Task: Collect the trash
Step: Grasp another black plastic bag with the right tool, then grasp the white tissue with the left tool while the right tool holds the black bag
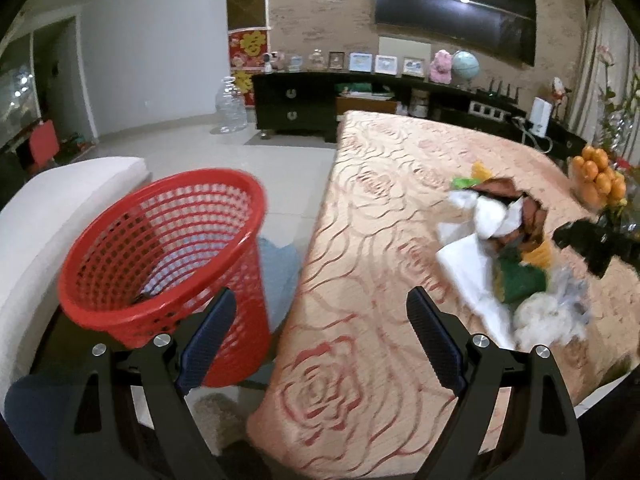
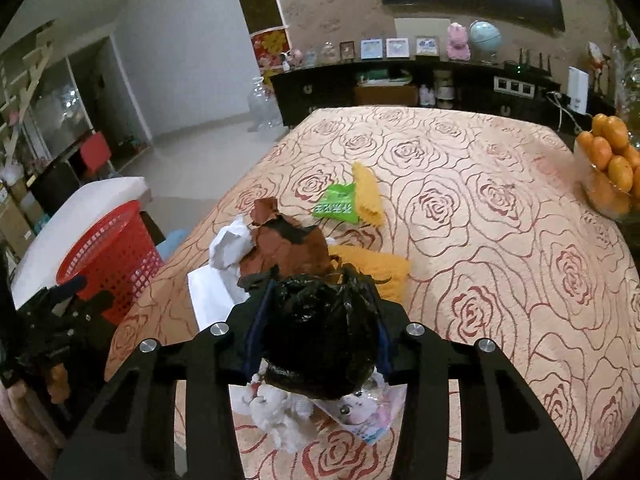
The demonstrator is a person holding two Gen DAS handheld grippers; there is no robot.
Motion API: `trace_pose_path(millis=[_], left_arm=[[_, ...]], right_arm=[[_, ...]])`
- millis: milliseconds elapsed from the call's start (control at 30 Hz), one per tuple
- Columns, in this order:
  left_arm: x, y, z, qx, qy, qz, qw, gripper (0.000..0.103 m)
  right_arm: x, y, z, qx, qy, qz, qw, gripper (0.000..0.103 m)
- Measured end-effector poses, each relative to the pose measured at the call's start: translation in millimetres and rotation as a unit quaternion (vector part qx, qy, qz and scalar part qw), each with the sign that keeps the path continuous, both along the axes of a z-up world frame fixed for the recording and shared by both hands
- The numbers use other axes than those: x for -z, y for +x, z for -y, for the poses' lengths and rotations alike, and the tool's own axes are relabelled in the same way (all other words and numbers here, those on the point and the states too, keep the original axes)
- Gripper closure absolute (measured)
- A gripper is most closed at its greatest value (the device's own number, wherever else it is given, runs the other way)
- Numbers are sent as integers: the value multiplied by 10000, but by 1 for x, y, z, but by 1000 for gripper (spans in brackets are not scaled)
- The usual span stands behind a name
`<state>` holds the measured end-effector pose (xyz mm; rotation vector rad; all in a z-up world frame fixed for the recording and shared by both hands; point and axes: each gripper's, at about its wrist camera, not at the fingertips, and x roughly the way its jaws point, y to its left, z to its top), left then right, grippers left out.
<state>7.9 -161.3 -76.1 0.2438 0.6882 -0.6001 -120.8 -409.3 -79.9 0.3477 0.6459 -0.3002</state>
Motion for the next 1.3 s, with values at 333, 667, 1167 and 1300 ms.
trace_pose_path(millis=[333,667,1167,1300], left_arm=[[-15,14,81,854,-318,-528,9944,19],[18,30,138,1233,-345,-1187,9846,21],[16,32,126,1324,-573,-1128,9831,86],[2,29,108,1257,-702,-983,9847,87]], right_arm=[[-2,-3,6,96,62,64,9999,61],[-4,-7,11,141,148,119,9997,61],[-3,-4,8,82,173,98,9998,61],[-3,-1,6,68,147,146,9998,61]])
